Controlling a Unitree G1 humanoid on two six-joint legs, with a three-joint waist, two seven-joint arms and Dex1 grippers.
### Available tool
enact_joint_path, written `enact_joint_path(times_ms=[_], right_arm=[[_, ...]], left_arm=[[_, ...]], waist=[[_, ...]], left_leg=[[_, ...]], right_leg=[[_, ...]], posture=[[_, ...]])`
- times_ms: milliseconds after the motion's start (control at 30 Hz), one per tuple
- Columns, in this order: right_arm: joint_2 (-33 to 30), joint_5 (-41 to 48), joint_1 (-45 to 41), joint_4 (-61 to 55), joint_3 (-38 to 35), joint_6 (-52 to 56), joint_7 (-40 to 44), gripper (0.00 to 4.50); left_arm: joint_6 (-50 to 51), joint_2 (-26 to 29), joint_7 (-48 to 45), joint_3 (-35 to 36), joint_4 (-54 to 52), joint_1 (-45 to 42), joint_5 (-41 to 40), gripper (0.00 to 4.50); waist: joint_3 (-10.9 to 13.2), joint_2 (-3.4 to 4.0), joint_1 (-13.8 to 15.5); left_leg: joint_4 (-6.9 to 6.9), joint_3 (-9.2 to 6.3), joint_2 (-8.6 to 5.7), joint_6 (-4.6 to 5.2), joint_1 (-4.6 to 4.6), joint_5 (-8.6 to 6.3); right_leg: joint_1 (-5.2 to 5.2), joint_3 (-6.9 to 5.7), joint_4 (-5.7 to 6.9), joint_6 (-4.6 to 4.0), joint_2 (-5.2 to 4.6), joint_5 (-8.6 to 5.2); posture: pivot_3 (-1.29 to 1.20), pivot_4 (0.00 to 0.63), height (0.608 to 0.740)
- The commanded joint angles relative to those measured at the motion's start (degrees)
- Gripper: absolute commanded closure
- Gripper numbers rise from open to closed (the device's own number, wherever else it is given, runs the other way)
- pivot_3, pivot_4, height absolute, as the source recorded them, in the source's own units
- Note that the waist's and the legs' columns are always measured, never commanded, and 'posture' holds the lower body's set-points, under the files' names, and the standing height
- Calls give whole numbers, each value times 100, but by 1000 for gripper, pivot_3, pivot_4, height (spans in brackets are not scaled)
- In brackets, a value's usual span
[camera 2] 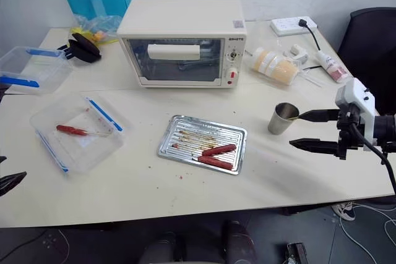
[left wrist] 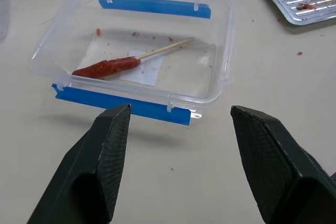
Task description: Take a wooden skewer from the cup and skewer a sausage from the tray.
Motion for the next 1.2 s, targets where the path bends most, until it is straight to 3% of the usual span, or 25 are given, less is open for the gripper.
enact_joint_path(times_ms=[33,733,833,900,1200], right_arm=[[-50,39,-31,-65,-119,-78,13,25],[-24,324,-242,-197,-61,204,-70,25],[-46,362,-236,-303,-119,215,-140,0],[-71,395,-210,-348,-168,229,-159,0],[-189,503,392,-626,-885,571,-228,0]], left_arm=[[-59,14,-49,72,-40,106,-58,1272],[75,106,305,-61,-119,-158,-294,1272],[77,174,337,-125,-62,-264,-274,729],[49,204,348,-187,-30,-332,-239,67],[342,676,303,-718,-185,-1048,-652,25]], waist=[[0,0,-1],[0,0,1],[0,0,2],[0,0,2],[-1,0,31]], left_leg=[[0,0,0,0,0,0],[3,1,1,-1,1,1],[4,1,1,-2,1,1],[5,1,1,-2,1,1],[11,0,1,-4,0,2]], right_leg=[[0,0,0,0,0,0],[0,2,4,0,3,0],[0,2,6,0,3,0],[0,2,6,0,3,0],[3,2,10,0,2,0]], posture=[[0,150,740],[0,150,740],[0,150,740],[0,150,740],[0,150,740]])
